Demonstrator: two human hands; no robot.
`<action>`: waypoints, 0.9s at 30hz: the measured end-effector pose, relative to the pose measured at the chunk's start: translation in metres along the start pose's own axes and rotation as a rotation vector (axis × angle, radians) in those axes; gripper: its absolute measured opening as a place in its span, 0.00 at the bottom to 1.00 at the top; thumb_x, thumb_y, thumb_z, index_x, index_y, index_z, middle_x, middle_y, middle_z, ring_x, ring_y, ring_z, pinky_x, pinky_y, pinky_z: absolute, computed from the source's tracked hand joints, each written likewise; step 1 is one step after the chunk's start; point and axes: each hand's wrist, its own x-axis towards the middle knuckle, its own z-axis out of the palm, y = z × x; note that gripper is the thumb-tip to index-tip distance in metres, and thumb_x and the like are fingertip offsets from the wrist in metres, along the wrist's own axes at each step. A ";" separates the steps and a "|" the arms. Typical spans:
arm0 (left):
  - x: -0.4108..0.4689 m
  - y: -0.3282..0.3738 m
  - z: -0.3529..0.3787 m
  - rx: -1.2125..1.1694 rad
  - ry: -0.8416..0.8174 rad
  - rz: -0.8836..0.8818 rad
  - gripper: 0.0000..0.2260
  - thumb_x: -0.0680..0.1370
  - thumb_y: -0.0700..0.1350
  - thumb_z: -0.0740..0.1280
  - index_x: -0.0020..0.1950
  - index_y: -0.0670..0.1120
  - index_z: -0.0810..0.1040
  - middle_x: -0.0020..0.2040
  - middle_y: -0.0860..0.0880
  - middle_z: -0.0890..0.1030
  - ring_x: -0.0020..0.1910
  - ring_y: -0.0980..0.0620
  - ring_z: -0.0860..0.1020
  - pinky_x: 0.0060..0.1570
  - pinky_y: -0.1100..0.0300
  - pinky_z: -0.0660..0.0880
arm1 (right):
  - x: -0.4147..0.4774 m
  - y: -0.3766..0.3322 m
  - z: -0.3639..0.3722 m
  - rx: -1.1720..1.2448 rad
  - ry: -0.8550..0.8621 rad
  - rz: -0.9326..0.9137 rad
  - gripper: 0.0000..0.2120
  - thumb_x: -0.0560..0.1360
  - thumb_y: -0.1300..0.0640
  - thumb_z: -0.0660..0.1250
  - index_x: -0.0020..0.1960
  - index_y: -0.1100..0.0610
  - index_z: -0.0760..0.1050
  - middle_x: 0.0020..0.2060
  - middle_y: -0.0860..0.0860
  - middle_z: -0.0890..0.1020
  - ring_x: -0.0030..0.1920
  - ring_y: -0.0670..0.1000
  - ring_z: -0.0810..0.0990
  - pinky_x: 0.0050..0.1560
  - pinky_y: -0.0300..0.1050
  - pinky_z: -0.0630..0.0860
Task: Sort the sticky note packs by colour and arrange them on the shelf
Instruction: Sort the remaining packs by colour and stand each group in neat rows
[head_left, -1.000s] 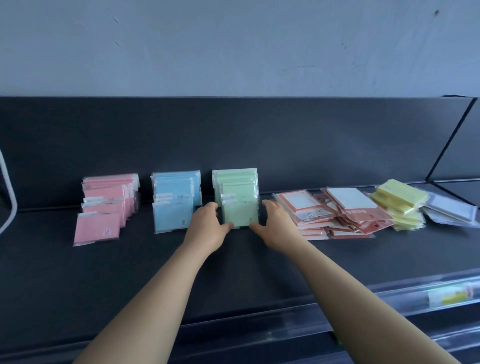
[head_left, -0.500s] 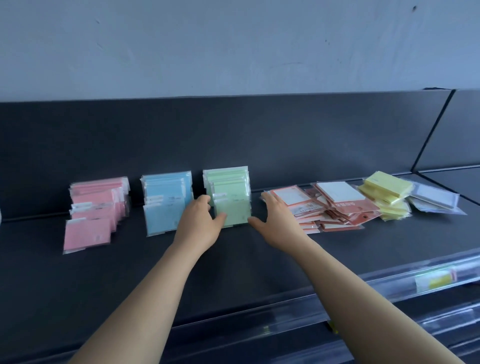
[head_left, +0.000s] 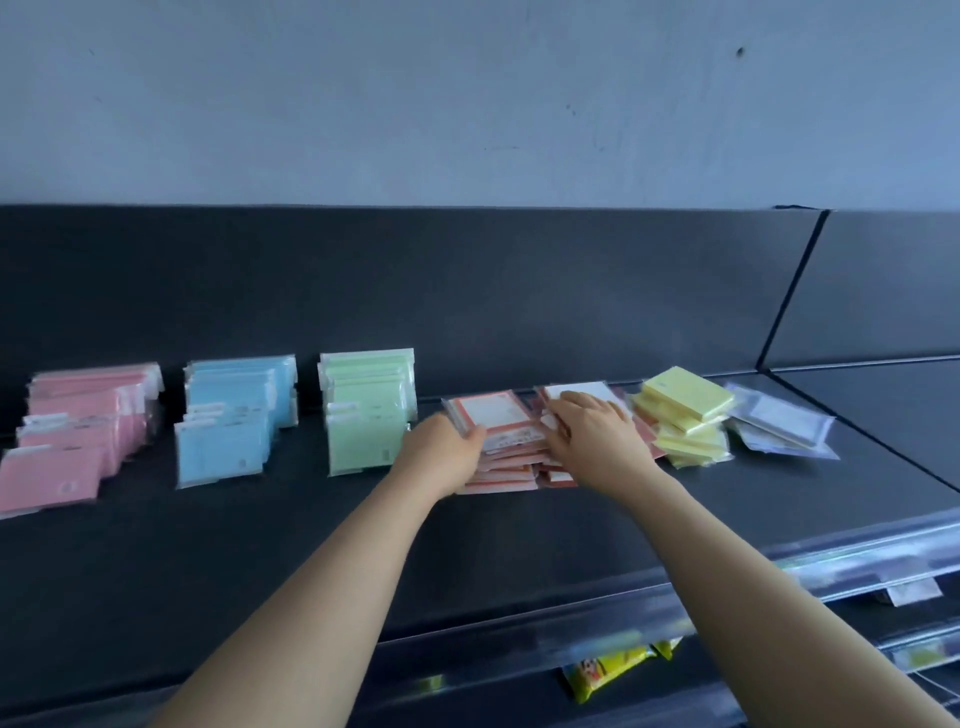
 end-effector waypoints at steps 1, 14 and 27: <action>0.005 0.006 0.004 0.018 0.001 -0.031 0.17 0.81 0.54 0.60 0.44 0.41 0.74 0.43 0.45 0.78 0.42 0.47 0.76 0.38 0.59 0.67 | 0.001 0.004 0.001 0.006 0.004 -0.018 0.17 0.80 0.48 0.55 0.64 0.52 0.73 0.64 0.49 0.75 0.65 0.53 0.70 0.66 0.50 0.63; 0.025 0.029 0.028 -0.318 0.027 -0.283 0.13 0.70 0.46 0.77 0.39 0.43 0.74 0.31 0.48 0.78 0.27 0.52 0.74 0.24 0.65 0.72 | 0.009 0.044 0.008 0.091 0.046 -0.199 0.19 0.77 0.44 0.60 0.66 0.49 0.72 0.66 0.46 0.71 0.68 0.50 0.67 0.69 0.47 0.57; -0.014 -0.009 -0.002 -0.282 -0.100 -0.296 0.11 0.74 0.41 0.73 0.56 0.44 0.80 0.49 0.48 0.84 0.48 0.49 0.82 0.49 0.54 0.78 | 0.003 0.045 0.003 -0.044 -0.060 -0.245 0.38 0.68 0.37 0.70 0.72 0.50 0.62 0.71 0.49 0.64 0.72 0.53 0.61 0.71 0.50 0.54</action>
